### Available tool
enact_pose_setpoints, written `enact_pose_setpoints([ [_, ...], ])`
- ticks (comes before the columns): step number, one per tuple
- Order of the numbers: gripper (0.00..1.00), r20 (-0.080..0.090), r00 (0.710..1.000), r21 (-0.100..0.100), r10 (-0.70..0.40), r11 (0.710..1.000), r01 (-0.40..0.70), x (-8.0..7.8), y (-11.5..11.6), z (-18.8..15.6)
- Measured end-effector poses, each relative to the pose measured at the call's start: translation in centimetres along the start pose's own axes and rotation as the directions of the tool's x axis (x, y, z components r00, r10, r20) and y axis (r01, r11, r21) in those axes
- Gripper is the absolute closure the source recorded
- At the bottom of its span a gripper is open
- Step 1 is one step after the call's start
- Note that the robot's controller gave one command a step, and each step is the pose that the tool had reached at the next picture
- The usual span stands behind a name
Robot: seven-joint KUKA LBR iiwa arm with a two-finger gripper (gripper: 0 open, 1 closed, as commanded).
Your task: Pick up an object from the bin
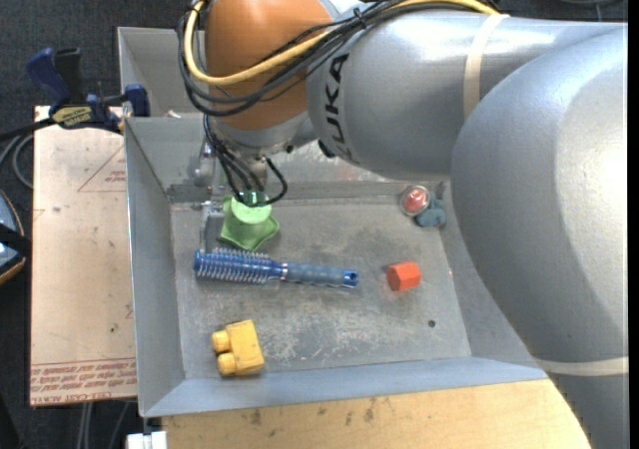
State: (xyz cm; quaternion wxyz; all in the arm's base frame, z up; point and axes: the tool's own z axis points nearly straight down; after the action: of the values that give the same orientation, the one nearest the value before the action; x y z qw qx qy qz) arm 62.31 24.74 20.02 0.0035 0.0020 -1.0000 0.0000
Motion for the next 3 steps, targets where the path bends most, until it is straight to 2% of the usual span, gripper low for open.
enact_pose_setpoints([
  [1,0.0,0.017,0.998,-0.003,-0.066,0.998,0.066,1.6,-4.7,10.0],
  [2,0.0,0.007,1.0,-0.001,-0.009,1.0,0.009,2.1,-6.2,10.1],
  [3,0.0,0.007,0.995,-0.002,0.103,0.995,-0.103,2.1,-7.3,10.1],
])
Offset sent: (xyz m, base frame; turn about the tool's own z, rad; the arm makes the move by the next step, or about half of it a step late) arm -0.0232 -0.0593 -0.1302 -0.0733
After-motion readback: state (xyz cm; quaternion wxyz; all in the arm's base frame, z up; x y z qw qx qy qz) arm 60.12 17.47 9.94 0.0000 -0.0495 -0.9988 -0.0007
